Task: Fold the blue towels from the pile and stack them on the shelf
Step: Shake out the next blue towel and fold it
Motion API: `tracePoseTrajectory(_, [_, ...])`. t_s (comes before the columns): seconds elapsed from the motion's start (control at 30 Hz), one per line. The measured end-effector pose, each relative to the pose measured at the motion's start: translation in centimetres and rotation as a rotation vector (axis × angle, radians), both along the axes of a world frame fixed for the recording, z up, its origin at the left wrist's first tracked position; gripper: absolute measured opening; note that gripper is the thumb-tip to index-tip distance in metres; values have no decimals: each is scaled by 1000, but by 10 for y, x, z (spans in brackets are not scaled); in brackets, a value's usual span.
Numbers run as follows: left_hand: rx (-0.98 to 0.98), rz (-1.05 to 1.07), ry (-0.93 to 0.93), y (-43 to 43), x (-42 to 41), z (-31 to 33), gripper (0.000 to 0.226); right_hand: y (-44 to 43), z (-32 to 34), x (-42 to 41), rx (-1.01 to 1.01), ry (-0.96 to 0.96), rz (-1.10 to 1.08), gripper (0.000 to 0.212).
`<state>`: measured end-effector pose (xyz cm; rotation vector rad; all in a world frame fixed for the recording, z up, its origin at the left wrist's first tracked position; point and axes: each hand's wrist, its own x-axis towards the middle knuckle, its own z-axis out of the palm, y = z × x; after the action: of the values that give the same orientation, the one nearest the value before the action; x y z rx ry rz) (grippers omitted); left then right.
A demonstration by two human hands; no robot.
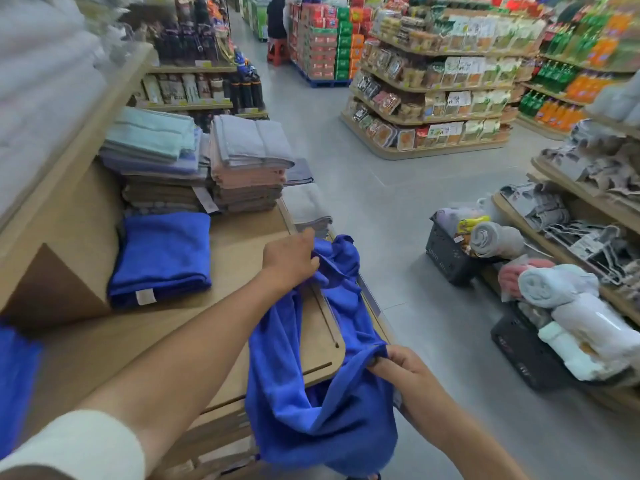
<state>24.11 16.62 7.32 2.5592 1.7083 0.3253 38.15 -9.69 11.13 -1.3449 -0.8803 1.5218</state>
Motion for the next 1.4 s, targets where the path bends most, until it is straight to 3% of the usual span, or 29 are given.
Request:
tracePoseTrajectory(0.1, [108,-228,21,13,13,-4,38,13,-5,10,0,39,22,54])
tracePoseTrajectory(0.17, [26,-458,163,18,26,-6,51,25,-7,19,34,49,40,40])
tracePoseTrajectory(0.23, [-56,-545,336,23,38,-9,50,38,-5,28,84,33,98,17])
tracePoseTrajectory(0.47, [-238,-401,620,40,56,-16,42,82,-6,57,78,-37,209,7])
tracePoseTrajectory(0.57, [-233,-367,698,37,60,-11,20,95,-8,60,57,-47,277,6])
tracePoseTrajectory(0.67, [-264,-319,673,29,65,0,26,101,-7,58,75,-27,298,26])
tracePoseTrajectory(0.73, [-250,-258,495,24,62,10,20,99,-4,55,93,-11,302,26])
tracePoseTrajectory(0.93, [-248,20,-456,1,19,59,20,77,14,33,206,-73,341,19])
tracePoseTrajectory(1.03, [-197,100,-739,-17,-14,95,18,65,38,13,316,-192,359,17])
tracePoseTrajectory(1.17, [-410,122,-1177,-46,-54,142,24,50,89,-15,485,-311,373,18])
tracePoseTrajectory(1.27, [-421,113,-1354,-65,-78,181,23,40,138,-31,609,-301,369,16])
tracePoseTrajectory(1.4, [-297,120,-1433,-83,-103,243,19,33,217,-44,711,-52,331,14])
